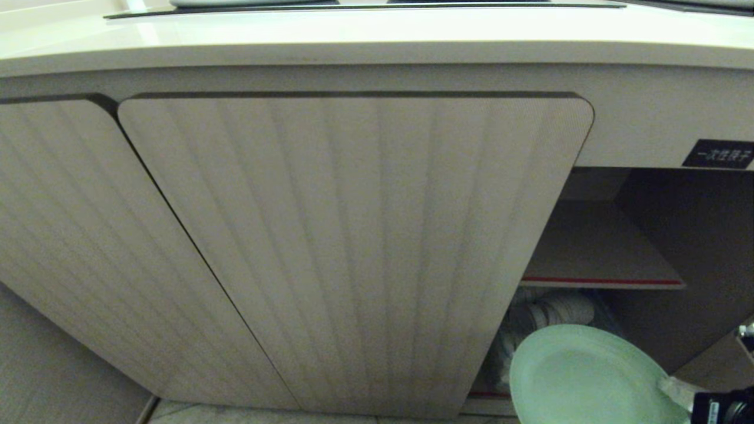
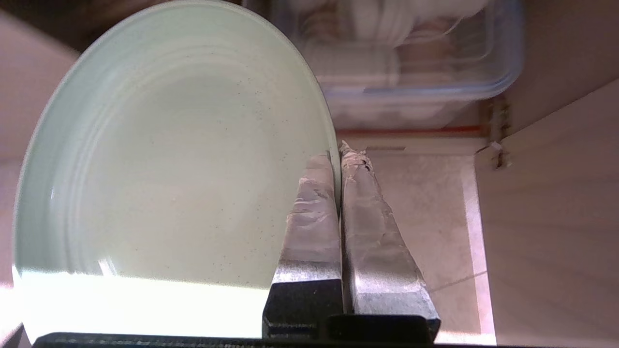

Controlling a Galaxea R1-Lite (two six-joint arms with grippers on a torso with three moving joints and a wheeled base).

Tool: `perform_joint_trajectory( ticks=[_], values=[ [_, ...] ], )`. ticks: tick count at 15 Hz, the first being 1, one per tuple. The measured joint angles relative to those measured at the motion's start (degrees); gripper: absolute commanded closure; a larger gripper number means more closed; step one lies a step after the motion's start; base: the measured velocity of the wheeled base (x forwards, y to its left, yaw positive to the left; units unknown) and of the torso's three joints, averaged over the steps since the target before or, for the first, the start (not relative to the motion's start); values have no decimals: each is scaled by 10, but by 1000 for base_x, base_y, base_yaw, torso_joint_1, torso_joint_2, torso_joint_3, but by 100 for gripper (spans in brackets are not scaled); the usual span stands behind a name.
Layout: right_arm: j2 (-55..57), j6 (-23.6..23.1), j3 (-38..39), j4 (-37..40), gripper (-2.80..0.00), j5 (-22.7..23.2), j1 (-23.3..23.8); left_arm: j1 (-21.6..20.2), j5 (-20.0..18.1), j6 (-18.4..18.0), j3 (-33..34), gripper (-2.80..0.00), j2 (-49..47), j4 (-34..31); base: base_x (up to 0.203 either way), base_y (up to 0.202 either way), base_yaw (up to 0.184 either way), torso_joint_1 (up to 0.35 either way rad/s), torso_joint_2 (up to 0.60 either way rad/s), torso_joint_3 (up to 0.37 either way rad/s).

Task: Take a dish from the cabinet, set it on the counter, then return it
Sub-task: Place it on the table

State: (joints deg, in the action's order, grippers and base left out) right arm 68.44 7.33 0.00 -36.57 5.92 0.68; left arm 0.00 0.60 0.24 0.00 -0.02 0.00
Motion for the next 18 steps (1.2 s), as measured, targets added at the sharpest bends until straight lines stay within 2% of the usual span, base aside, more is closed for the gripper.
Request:
perform_joint_trajectory(
  ticks=[5, 9, 18],
  values=[
    [-26, 2, 0, 44, 0, -25, -57, 0, 0, 0, 0, 0, 0, 0, 0, 0, 0, 0, 0, 0],
    [-43, 7, 0, 75, 0, -24, -86, 0, 0, 0, 0, 0, 0, 0, 0, 0, 0, 0, 0, 0],
    [-130, 9, 0, 209, 0, -13, -135, 0, 0, 0, 0, 0, 0, 0, 0, 0, 0, 0, 0, 0]
  ],
)
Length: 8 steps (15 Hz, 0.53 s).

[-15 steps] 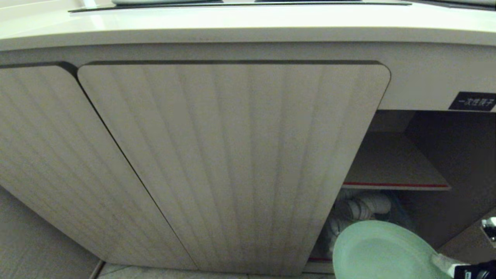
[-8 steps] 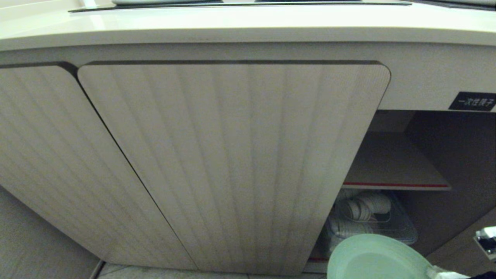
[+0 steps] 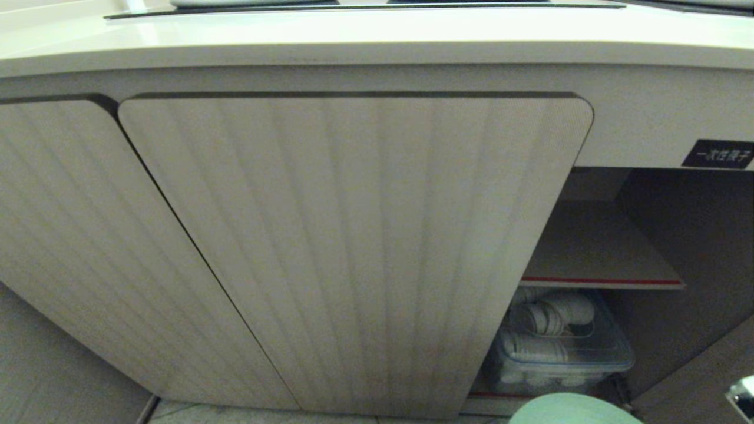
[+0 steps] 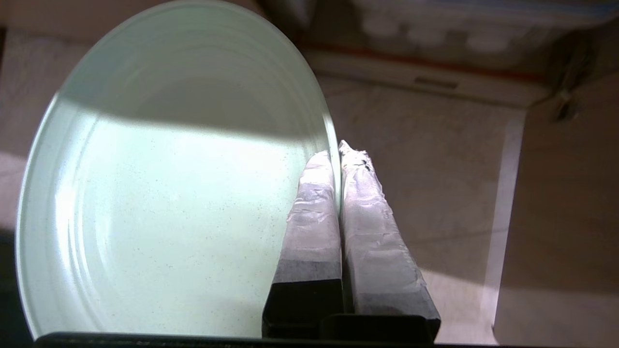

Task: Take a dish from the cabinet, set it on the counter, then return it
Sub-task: Place it on the table

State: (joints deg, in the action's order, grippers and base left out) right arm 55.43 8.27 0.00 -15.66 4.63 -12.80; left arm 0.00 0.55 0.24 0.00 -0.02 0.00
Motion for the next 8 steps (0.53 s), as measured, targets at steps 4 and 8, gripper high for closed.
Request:
perform_joint_trajectory(
  ticks=[4, 8],
  values=[
    [-30, 18, 0, 26, 0, 8, -4, 0, 0, 0, 0, 0, 0, 0, 0, 0, 0, 0, 0, 0],
    [-33, 39, 0, 11, 0, 21, -4, 0, 0, 0, 0, 0, 0, 0, 0, 0, 0, 0, 0, 0]
  ],
)
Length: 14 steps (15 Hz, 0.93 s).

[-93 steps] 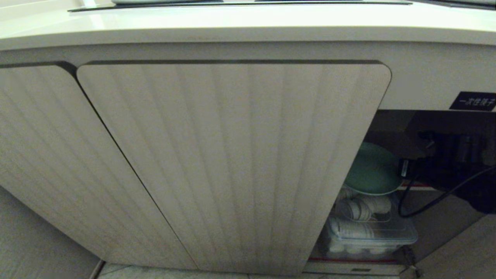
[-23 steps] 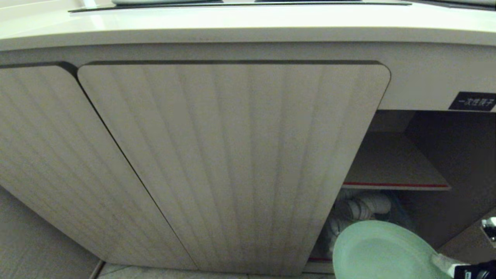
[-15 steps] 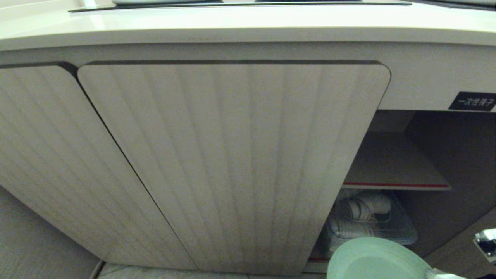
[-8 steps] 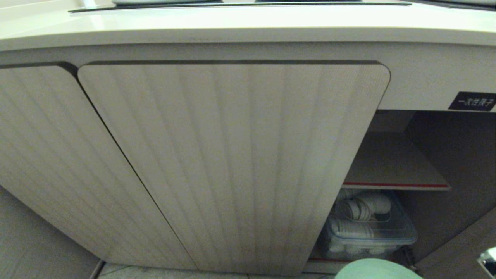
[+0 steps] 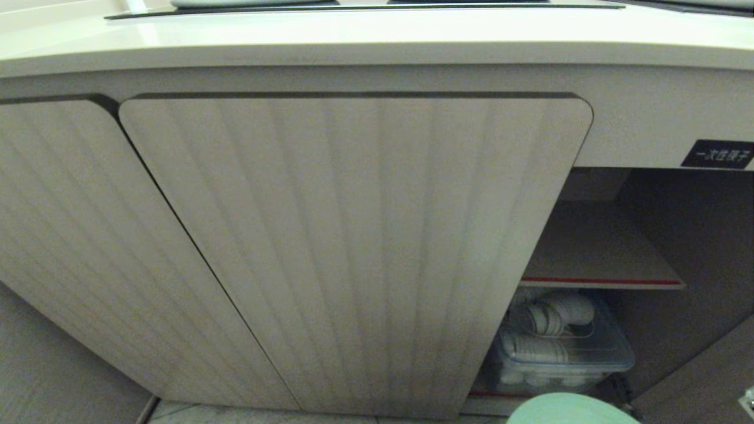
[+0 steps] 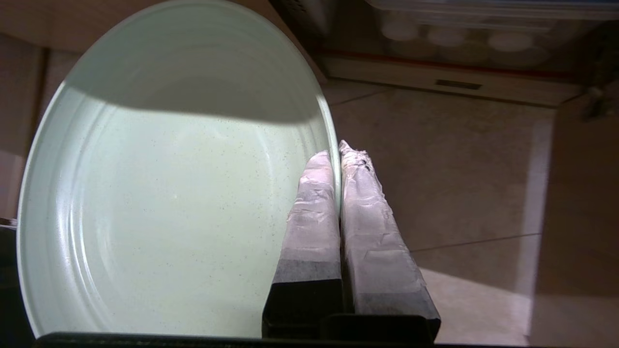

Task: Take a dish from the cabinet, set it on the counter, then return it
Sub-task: Place it on the table

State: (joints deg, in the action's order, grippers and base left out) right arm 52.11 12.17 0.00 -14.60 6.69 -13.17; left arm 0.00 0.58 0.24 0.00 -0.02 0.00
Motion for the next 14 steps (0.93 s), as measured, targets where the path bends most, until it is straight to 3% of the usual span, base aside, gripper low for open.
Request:
perform_joint_trajectory(
  ticks=[14],
  values=[
    [0, 21, 0, -3, 0, 4, 2, 0, 0, 0, 0, 0, 0, 0, 0, 0, 0, 0, 0, 0]
  ],
)
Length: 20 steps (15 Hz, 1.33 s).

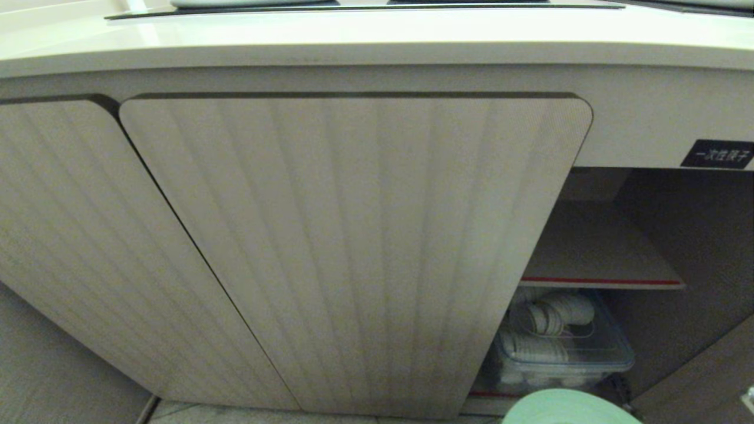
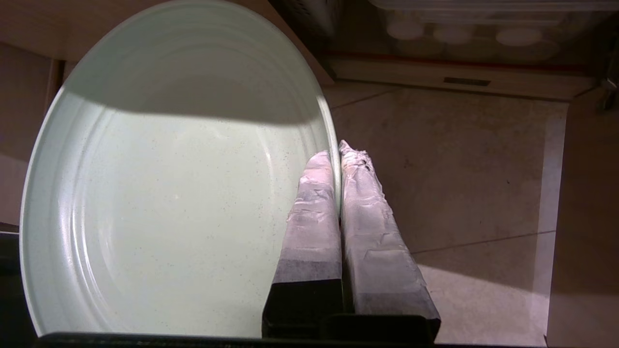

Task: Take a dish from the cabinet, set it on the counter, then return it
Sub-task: Place it on the table

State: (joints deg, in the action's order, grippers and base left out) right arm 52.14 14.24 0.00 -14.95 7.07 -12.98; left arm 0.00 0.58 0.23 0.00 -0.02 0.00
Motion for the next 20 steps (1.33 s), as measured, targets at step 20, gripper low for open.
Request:
perform_joint_trajectory(
  ticks=[20],
  values=[
    [-3, 3, 0, 6, 0, 2, 3, 0, 0, 0, 0, 0, 0, 0, 0, 0, 0, 0, 0, 0]
  ],
)
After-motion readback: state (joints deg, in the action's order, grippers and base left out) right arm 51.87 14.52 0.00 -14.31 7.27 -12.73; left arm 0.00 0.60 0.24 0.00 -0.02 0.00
